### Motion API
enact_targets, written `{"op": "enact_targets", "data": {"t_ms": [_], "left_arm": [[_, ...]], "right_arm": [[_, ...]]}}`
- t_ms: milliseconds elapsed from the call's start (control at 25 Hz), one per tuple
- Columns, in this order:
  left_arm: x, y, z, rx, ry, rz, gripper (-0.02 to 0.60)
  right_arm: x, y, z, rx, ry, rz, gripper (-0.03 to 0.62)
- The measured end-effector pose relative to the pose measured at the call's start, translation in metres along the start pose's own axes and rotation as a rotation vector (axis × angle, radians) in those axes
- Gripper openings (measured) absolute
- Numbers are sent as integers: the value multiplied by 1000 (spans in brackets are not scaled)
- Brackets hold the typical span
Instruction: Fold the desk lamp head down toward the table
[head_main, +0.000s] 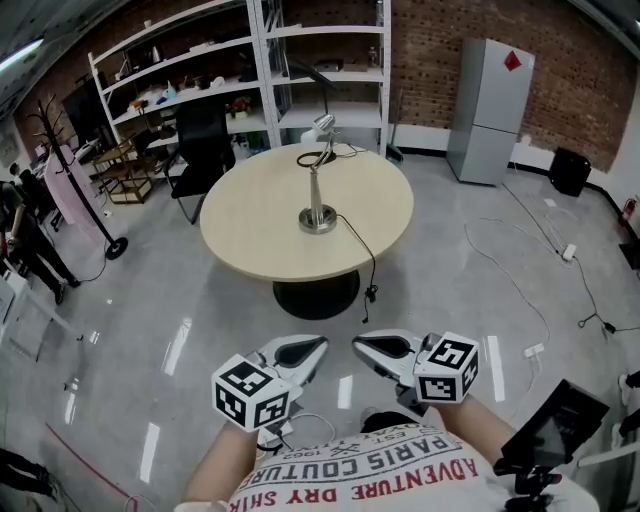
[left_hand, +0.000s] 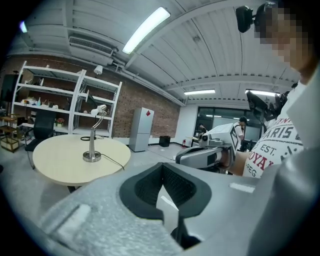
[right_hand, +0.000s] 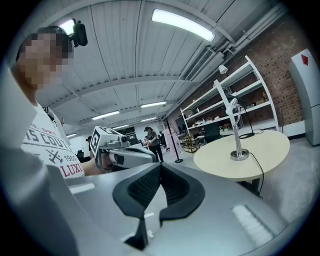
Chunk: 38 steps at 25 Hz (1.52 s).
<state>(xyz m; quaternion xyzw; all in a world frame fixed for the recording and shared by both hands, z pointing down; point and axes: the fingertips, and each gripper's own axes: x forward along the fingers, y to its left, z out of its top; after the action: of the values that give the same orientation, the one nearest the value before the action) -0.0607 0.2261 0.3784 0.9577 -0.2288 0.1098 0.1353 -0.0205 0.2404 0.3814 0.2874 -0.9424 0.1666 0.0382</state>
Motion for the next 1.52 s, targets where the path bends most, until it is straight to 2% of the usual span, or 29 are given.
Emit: {"op": "enact_targets", "data": {"t_ms": [240, 480, 720, 1000, 1240, 1520], "left_arm": [[29, 25, -3, -3, 12, 1, 2], [98, 72, 15, -18, 47, 19, 2], [157, 131, 49, -32, 62, 39, 2], [215, 203, 87, -25, 37, 100, 2], [230, 243, 96, -24, 38, 153, 2], [227, 272, 92, -48, 35, 233, 2]], "right_arm": [[10, -34, -5, -25, 6, -2, 3], [18, -122, 12, -9, 9, 6, 3], [35, -210, 59, -1, -27, 11, 3], [59, -302, 97, -44, -14, 33, 3], [80, -346, 108, -68, -5, 48, 3], [100, -367, 93, -97, 39, 71, 3]]}}
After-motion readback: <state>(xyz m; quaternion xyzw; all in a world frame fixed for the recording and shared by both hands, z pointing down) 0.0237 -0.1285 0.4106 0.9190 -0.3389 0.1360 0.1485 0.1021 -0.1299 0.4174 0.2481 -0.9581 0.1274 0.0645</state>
